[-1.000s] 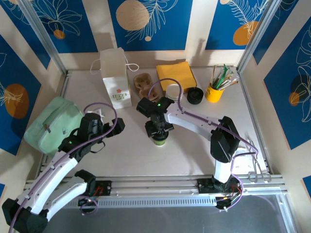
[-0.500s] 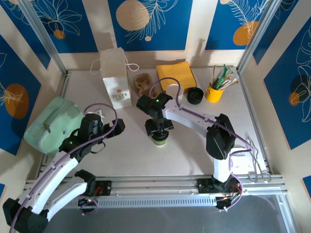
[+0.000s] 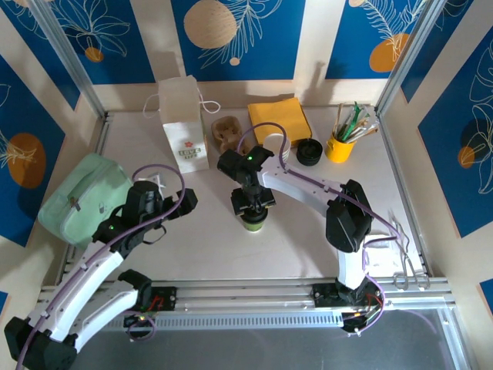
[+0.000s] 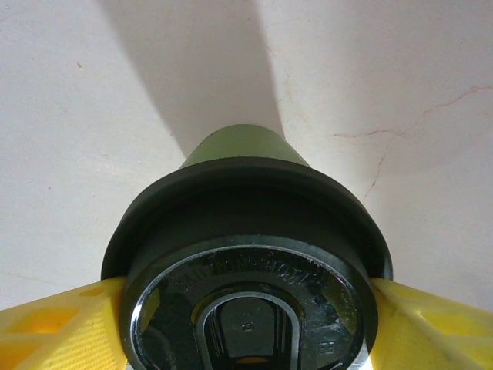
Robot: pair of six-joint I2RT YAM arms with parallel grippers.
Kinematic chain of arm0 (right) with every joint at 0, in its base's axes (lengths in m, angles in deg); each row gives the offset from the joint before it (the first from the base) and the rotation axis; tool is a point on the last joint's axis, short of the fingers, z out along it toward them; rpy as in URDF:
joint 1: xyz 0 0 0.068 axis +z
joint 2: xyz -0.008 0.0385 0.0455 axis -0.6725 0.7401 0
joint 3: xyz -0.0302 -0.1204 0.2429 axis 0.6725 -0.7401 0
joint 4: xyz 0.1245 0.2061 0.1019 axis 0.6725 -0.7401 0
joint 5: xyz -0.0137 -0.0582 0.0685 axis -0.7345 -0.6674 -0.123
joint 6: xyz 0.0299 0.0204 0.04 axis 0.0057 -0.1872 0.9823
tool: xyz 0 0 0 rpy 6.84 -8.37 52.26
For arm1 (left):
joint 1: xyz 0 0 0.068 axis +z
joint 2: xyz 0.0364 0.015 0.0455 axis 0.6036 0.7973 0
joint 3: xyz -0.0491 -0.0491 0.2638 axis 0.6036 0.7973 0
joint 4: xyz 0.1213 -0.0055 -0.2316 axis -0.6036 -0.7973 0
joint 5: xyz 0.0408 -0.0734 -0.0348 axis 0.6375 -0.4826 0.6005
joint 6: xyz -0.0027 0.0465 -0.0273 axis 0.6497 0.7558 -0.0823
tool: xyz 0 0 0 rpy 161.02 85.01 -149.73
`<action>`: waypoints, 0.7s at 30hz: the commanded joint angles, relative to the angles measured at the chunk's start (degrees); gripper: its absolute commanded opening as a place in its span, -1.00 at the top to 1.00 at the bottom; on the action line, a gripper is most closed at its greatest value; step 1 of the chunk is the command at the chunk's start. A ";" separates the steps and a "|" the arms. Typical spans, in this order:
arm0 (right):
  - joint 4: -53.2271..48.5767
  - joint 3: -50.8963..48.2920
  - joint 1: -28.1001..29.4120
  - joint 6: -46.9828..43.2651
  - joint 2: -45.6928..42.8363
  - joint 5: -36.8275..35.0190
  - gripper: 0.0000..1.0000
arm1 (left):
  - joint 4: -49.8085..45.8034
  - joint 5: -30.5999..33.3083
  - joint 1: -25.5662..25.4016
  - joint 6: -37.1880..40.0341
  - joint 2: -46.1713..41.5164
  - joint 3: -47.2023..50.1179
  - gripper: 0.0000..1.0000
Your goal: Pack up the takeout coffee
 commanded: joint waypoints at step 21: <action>-1.26 -8.73 -18.41 -5.17 -10.83 -3.94 -0.46 | 0.10 -0.89 1.20 -0.56 -1.28 0.07 -0.99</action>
